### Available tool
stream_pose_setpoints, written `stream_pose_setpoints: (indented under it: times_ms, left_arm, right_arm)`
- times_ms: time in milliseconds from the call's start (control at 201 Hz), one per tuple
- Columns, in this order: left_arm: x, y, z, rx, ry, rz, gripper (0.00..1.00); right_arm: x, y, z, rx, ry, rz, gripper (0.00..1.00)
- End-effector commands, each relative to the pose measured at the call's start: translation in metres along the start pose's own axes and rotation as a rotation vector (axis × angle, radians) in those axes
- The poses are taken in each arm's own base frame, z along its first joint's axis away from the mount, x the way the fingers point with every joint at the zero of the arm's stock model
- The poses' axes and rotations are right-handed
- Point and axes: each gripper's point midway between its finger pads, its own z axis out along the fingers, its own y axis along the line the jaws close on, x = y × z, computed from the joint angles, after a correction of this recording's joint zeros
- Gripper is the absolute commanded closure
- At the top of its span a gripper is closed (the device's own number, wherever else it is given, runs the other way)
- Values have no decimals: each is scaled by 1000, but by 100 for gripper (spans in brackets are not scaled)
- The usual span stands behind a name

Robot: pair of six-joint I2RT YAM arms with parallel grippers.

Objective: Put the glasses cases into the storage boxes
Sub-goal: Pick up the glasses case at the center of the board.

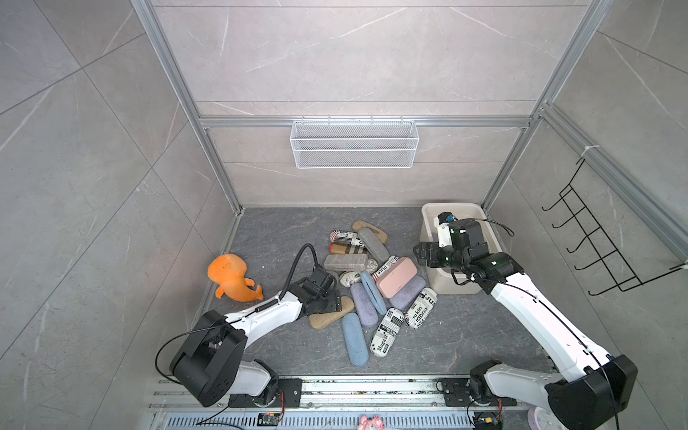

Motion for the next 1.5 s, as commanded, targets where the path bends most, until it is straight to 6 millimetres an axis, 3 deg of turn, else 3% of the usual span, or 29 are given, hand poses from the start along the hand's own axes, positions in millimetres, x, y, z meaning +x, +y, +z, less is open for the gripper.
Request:
stream_pose_setpoints:
  times_ms: [0, 214, 394, 578, 852, 992, 1206, 1341, 1495]
  left_arm:
    - [10, 3, -15, -3, 1, -24, 18]
    - [32, 5, -30, 0, 31, -8, 18]
    - [35, 24, -31, -145, 67, 60, 18]
    - [32, 10, -29, -210, 77, 148, 17]
    - [22, -3, -37, -182, 40, 94, 17]
    - [31, -3, -28, -190, 46, 46, 16]
    - [34, -22, -16, -185, 50, 54, 14]
    - [39, -7, -9, -251, 46, 20, 14]
    - [47, 3, -2, -272, 46, -10, 25]
  right_arm:
    - [1, 5, 0, -23, -2, 8, 13]
    - [4, 9, 1, -30, 11, 3, 12]
    - [6, 15, 4, -55, 21, -6, 11]
    - [9, 16, 2, -41, 25, -19, 10]
    - [15, 13, 2, -26, 44, -27, 10]
    - [15, 14, 0, -29, 38, -33, 9]
    - [16, 9, 1, 3, 30, -32, 5]
    - [18, 11, 0, -9, 36, -36, 5]
    - [20, 13, 1, -19, 46, -36, 5]
